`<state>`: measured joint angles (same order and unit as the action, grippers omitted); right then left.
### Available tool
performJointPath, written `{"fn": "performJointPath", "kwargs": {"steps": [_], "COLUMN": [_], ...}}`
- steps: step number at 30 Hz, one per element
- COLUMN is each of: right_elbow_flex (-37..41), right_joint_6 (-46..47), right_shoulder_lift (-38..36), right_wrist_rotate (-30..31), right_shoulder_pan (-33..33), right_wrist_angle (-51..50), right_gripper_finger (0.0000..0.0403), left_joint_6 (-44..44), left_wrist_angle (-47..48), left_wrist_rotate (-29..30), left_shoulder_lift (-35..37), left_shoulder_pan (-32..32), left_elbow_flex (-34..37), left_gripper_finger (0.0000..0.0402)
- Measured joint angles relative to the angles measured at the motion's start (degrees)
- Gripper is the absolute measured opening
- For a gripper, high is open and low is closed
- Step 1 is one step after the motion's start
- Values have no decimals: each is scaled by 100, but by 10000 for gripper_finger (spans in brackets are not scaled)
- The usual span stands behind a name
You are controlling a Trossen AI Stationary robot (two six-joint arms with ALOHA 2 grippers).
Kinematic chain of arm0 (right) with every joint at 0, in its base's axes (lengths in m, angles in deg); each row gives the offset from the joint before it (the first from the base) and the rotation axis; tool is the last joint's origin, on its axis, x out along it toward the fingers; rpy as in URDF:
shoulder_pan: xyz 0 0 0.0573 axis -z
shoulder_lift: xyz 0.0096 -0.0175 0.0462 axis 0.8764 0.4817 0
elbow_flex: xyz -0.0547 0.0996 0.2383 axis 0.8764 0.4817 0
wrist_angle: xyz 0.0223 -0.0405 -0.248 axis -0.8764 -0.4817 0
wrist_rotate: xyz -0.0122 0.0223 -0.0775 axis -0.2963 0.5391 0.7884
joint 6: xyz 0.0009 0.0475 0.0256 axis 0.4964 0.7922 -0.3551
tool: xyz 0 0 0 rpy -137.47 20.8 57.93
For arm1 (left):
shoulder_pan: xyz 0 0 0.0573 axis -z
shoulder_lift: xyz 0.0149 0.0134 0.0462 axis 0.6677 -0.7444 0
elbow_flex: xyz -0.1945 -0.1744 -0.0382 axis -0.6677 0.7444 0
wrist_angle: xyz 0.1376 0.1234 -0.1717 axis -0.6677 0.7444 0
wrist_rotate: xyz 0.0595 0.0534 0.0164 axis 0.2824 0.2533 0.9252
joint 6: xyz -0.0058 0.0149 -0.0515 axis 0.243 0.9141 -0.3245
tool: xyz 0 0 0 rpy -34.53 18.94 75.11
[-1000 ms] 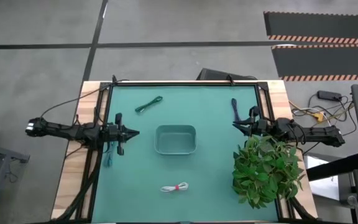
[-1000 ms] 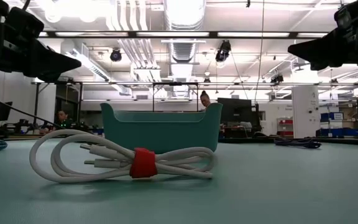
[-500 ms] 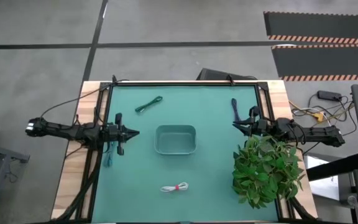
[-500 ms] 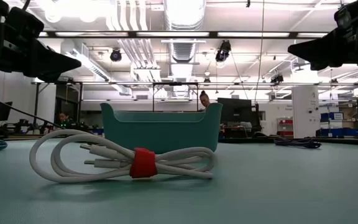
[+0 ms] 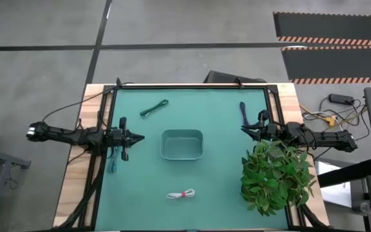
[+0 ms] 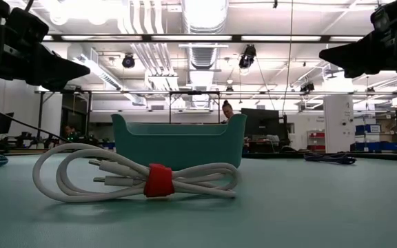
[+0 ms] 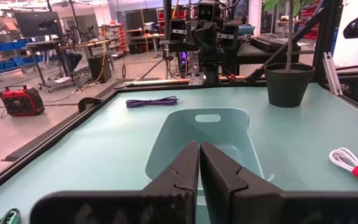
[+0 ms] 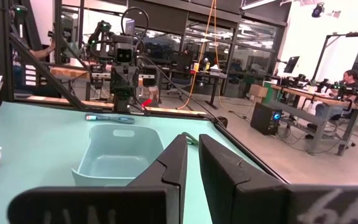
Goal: Pick and place USB-C Cables
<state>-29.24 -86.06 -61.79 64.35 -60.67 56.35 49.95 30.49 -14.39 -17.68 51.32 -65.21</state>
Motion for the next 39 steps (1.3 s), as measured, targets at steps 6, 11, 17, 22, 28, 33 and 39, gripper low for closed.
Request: {"fn": "performJointPath", "kwargs": {"steps": [6, 11, 17, 22, 28, 33, 39], "right_elbow_flex": [-2, -1, -1, 0, -2, -2, -2], "right_joint_6": [5, 6, -4, 4, 114, 1651, 2100], "right_shoulder_lift": [-2, 0, -2, -1, 0, -2, 0], "right_wrist_rotate": [0, 0, 0, 0, -2, -53, -46], "right_shoulder_pan": [0, -1, 0, -1, 0, -2, 0], "right_wrist_angle": [0, 0, 0, 2, 2, 7, 220], "right_gripper_finger": [34, 34, 34, 34, 34, 34, 34], "left_joint_6": [-2, -1, -2, -1, 83, 1186, 1213], "left_wrist_angle": [0, -1, -2, 0, 0, -4, -28], "left_wrist_rotate": [2, 1, 0, 1, 6, 129, 146], "left_shoulder_lift": [0, 0, 0, 1, 0, 0, 9], "left_shoulder_pan": [0, -2, -2, -2, -7, -7, -7], "left_elbow_flex": [0, 0, 0, 0, 0, 0, 0], "left_gripper_finger": [1, 1, 1, 1, 1, 1, 1]}}
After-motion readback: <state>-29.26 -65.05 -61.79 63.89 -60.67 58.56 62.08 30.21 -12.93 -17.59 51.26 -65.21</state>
